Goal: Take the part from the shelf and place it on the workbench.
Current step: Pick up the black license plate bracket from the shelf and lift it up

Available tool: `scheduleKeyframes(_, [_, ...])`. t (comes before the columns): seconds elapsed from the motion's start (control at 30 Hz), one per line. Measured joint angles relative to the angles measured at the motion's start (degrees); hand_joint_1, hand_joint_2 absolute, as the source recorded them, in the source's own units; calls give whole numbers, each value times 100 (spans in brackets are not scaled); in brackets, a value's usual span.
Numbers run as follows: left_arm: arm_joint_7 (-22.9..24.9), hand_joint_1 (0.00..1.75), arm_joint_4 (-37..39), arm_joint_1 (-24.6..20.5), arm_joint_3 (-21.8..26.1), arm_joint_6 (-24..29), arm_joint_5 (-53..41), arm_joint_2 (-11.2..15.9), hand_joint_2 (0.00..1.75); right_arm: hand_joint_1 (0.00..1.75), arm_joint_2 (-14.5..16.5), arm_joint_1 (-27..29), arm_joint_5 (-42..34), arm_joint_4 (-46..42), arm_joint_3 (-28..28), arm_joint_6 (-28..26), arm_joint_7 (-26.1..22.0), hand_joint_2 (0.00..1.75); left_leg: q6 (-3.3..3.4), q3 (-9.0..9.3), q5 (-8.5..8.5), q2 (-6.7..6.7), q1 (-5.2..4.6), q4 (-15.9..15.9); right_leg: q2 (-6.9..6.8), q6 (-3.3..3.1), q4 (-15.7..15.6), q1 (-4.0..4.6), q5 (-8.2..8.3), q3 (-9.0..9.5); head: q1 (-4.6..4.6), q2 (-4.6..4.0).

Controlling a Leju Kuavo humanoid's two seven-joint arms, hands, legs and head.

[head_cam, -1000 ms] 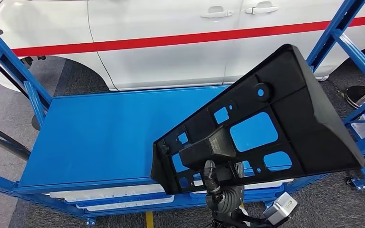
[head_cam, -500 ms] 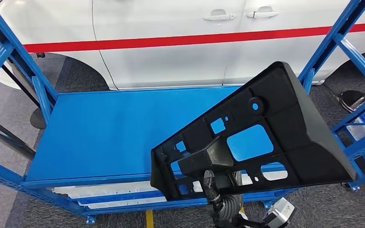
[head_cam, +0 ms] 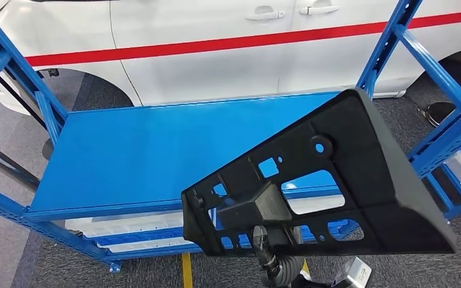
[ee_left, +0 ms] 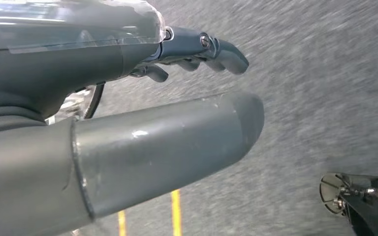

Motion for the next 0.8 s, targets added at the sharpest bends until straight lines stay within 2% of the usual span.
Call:
scheduleKeyframes(0.03, [9,0,0,0,8,-3,-11,-2,0,175,9,2,10,1,-7,16,-3,175,-16,-78,-257,0,1,362,-5,-20,2,14,46,-70,-1,0])
scheduleKeyframes(0.07, [15,0,0,0,15,-4,-22,-2,0,175,15,5,22,3,-12,28,-3,175,-26,-125,-396,1,2,690,-12,-26,9,31,95,-135,-1,0])
scheduleKeyframes(0.1, [19,0,0,0,22,-5,-29,-1,0,175,19,6,33,7,-16,36,-3,175,-28,-114,-409,2,1,892,-24,-26,23,45,144,-194,0,0])
scheduleKeyframes(0.13, [21,0,0,0,27,-8,-32,-1,0,175,22,6,44,9,-19,42,-3,175,-21,-22,-325,2,-1,920,-33,-22,40,57,186,-250,-1,0])
scheduleKeyframes(0.17, [24,0,0,0,31,-11,-33,0,0,175,25,6,51,11,-20,48,-3,175,0,199,-188,0,-7,699,-39,-14,66,66,222,-299,0,0])
scheduleKeyframes(0.2, [26,0,0,-4,32,-15,-34,2,0,175,32,5,49,13,-22,58,-3,175,36,501,-85,-3,-17,300,-43,-4,100,69,249,-342,-1,0])
scheduleKeyframes(0.23, [27,0,0,-11,34,-21,-38,4,0,175,39,3,28,14,-27,82,-1,175,72,808,-45,-18,-28,-135,-33,15,133,77,268,-387,1,0])
scheduleKeyframes(0.27, [27,0,0,-16,36,-28,-43,6,0,175,47,-1,-15,17,-33,122,2,175,105,1041,-39,-31,-41,-493,-23,44,159,82,292,-421,-1,0])
scheduleKeyframes(0.3, [26,0,0,-19,37,-34,-52,9,0,175,53,-8,-72,24,-39,175,5,175,132,1155,-64,-39,-54,-691,-10,76,174,83,322,-450,0,0])
scheduleKeyframes(0.33, [26,0,0,-21,40,-40,-63,9,0,175,55,-13,-130,30,-45,227,6,175,153,1177,-69,-38,-66,-754,9,113,175,84,359,-470,1,0])
scheduleKeyframes(0.4, [27,0,0,-23,48,-48,-80,6,0,175,56,-18,-208,39,-58,303,2,175,222,1125,13,27,-57,-804,45,184,192,85,381,-503,2,0])
scheduleKeyframes(0.43, [28,0,0,-30,51,-52,-84,4,0,175,56,-17,-226,40,-66,320,-1,175,270,1085,65,70,-43,-830,56,217,275,80,281,-545,4,0])
scheduleKeyframes(0.47, [29,0,0,-33,55,-57,-85,2,0,175,56,-16,-238,42,-72,330,-2,175,315,1031,120,118,-27,-854,60,250,454,71,91,-618,5,0])
scheduleKeyframes(0.5, [28,0,0,-38,57,-60,-85,3,0,175,55,-15,-244,43,-76,335,-3,175,346,966,167,166,-24,-857,54,279,749,46,-179,-721,5,0])
scheduleKeyframes(0.53, [29,0,0,-39,60,-61,-85,4,0,175,55,-15,-247,44,-78,337,-3,175,366,899,215,207,-25,-852,47,313,1109,26,-443,-835,6,0])
scheduleKeyframes(0.57, [29,0,0,-39,61,-62,-86,5,0,175,55,-15,-249,47,-80,338,-3,175,367,830,264,254,-27,-843,43,346,1447,6,-618,-922,5,0])
scheduleKeyframes(0.6, [30,0,0,-40,62,-63,-86,6,0,175,55,-15,-249,51,-81,338,-3,175,359,758,311,304,-28,-829,38,377,1676,-15,-666,-947,5,0])
scheduleKeyframes(0.63, [30,0,0,-41,63,-64,-86,6,0,175,55,-15,-250,56,-81,338,-3,175,346,686,355,356,-26,-809,25,403,1714,-36,-578,-876,5,0])
scheduleKeyframes(0.67, [29,0,0,-43,64,-67,-86,5,0,175,55,-16,-250,60,-81,339,-3,175,328,611,390,407,-21,-778,-6,423,1543,-57,-406,-698,4,0])
scheduleKeyframes(0.7, [29,0,0,-45,64,-73,-85,4,0,175,55,-17,-250,62,-81,341,-3,175,305,543,417,456,-16,-735,-82,441,1196,-77,-241,-427,5,0])
scheduleKeyframes(0.73, [28,0,-1,-44,65,-78,-85,4,0,175,55,-20,-250,62,-81,344,-3,175,277,484,439,497,-19,-687,-217,450,775,-73,-174,-136,5,0])
scheduleKeyframes(0.77, [28,0,-1,-41,66,-83,-85,5,0,175,55,-21,-251,63,-81,349,-4,175,244,448,458,540,-24,-649,-328,426,434,-57,-161,78,2,0])
scheduleKeyframes(0.8, [28,0,-2,-42,67,-89,-85,6,0,175,56,-20,-251,63,-81,355,-5,175,209,431,479,582,-32,-619,-405,387,203,-36,-198,194,3,0])
